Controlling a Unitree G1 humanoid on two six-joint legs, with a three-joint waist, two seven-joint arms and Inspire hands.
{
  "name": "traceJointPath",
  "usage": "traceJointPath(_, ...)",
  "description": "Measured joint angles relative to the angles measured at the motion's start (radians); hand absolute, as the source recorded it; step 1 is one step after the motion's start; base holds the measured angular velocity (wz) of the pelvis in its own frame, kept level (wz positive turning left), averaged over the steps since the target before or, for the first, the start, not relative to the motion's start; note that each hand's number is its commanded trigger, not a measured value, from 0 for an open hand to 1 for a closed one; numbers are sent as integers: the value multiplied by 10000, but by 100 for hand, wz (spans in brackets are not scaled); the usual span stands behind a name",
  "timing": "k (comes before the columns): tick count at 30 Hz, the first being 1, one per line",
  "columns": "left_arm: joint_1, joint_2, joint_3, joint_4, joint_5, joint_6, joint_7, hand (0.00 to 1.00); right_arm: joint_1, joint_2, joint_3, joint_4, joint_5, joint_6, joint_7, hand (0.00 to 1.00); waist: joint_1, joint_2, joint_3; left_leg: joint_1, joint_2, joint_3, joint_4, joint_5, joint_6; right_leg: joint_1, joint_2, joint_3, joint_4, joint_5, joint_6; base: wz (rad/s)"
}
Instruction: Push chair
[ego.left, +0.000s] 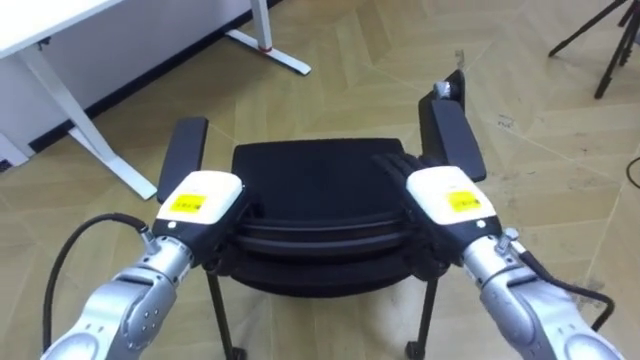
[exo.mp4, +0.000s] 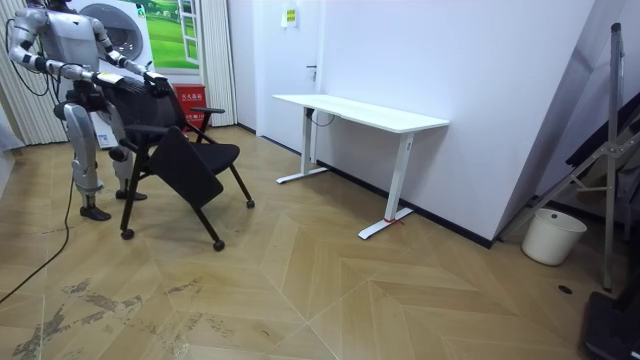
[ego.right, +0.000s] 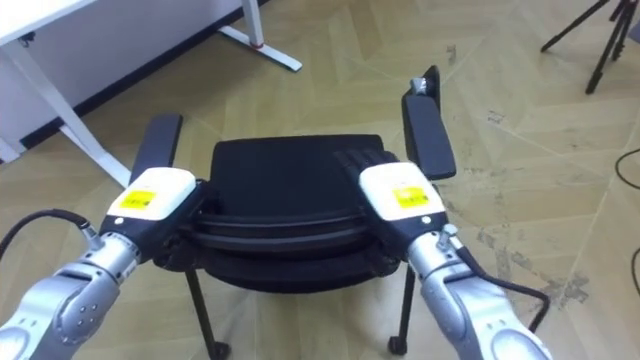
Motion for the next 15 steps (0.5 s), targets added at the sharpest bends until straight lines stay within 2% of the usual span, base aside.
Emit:
traceJointPath(6,-140,-5,-191,10,6,33,-5,100,-244,40,473,-6,-8,-85,227,0,85,-2,5,-44,-4,-76,9,2,0,17,0,-108,-6,0,0,5)
traceJointPath(12,-468,-2,-464,165,22,45,-50,100,-461,400,1147,-32,-160,-112,336,0,109,-11,21,-115,-14,-375,56,3,0,98,-2,-366,-10,0,0,13)
traceJointPath(14,-498,-11,-492,173,58,33,-64,100,-544,400,1355,-33,-199,-110,386,0,113,-22,31,-119,-19,-425,63,3,0,142,-3,-401,-52,0,0,8)
traceJointPath(15,-517,-13,-494,175,64,28,-67,100,-626,397,1430,-32,-195,-110,484,13,138,-36,40,-126,-22,-439,59,3,-1,162,-3,-403,-98,0,0,0)
